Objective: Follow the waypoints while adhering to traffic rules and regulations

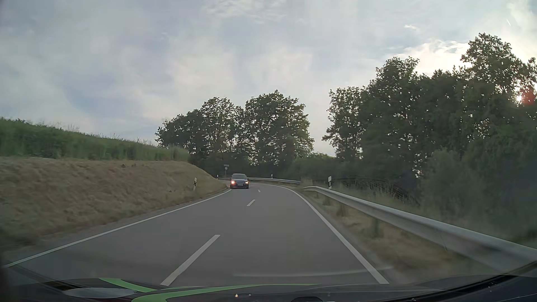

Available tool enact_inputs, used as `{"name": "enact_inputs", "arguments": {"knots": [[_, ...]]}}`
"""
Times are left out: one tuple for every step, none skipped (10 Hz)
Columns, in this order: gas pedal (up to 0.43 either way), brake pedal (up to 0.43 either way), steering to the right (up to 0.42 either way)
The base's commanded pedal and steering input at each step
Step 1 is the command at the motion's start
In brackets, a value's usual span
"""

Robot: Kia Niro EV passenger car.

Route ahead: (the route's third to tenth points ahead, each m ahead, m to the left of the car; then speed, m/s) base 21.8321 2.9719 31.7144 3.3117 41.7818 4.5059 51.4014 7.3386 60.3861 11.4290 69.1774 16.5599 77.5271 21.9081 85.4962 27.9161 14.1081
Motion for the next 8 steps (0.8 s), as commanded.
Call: {"name": "enact_inputs", "arguments": {"knots": [[0.0, 0.0, 0.005], [0.0, 0.0, 0.005], [0.0, 0.0, 0.004], [0.11, 0.0, 0.001], [0.138, 0.0, -0.003], [0.189, 0.0, -0.004], [0.189, 0.0, -0.005], [0.189, 0.0, -0.008]]}}
